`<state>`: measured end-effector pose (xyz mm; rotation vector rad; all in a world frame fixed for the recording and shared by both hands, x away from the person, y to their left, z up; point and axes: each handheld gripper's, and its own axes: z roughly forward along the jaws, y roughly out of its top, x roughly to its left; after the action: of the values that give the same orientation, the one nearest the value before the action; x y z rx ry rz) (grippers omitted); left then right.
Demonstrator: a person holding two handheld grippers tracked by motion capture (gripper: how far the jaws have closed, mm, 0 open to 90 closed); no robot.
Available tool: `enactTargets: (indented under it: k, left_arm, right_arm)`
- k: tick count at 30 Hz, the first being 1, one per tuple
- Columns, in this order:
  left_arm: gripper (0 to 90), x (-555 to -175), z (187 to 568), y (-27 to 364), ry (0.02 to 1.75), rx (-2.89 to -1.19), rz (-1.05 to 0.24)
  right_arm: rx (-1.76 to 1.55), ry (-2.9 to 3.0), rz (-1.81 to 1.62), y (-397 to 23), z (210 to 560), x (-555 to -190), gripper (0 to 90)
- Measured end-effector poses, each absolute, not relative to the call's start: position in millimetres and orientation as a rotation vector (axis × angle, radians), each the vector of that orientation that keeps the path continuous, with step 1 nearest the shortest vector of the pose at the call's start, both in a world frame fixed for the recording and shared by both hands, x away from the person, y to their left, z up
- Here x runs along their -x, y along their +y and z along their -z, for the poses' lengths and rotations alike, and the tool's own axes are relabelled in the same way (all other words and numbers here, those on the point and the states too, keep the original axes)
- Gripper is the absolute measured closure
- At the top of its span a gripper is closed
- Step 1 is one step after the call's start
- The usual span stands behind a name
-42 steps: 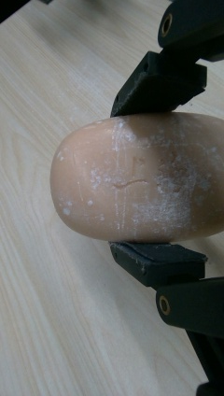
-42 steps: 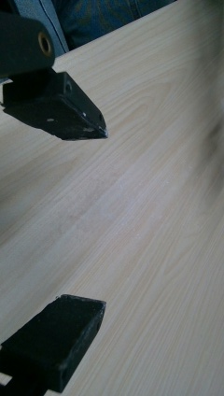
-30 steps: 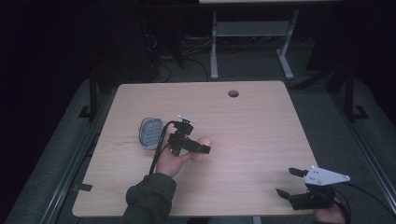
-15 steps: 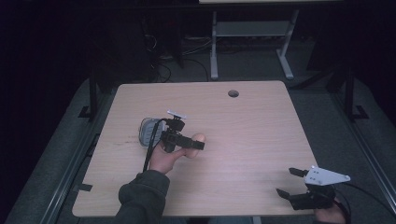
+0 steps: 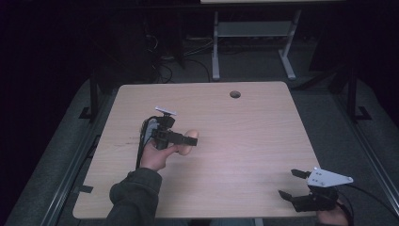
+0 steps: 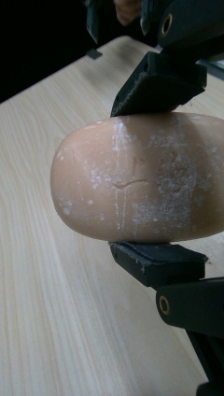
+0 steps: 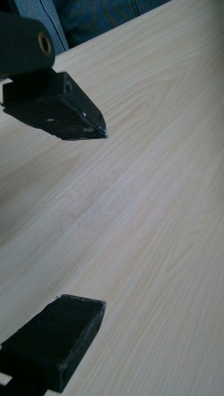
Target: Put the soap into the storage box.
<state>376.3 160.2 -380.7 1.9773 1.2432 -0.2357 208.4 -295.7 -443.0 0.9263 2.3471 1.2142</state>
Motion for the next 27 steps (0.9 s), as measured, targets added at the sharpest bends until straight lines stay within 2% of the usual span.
enactTargets:
  k: [27]
  left_arm:
    - [32.4, -400, 377, 225, 1.356, -1.855, 0.242]
  right_arm:
    - [-0.940, 2.347, -1.209, -296, 443, -209, 13.8]
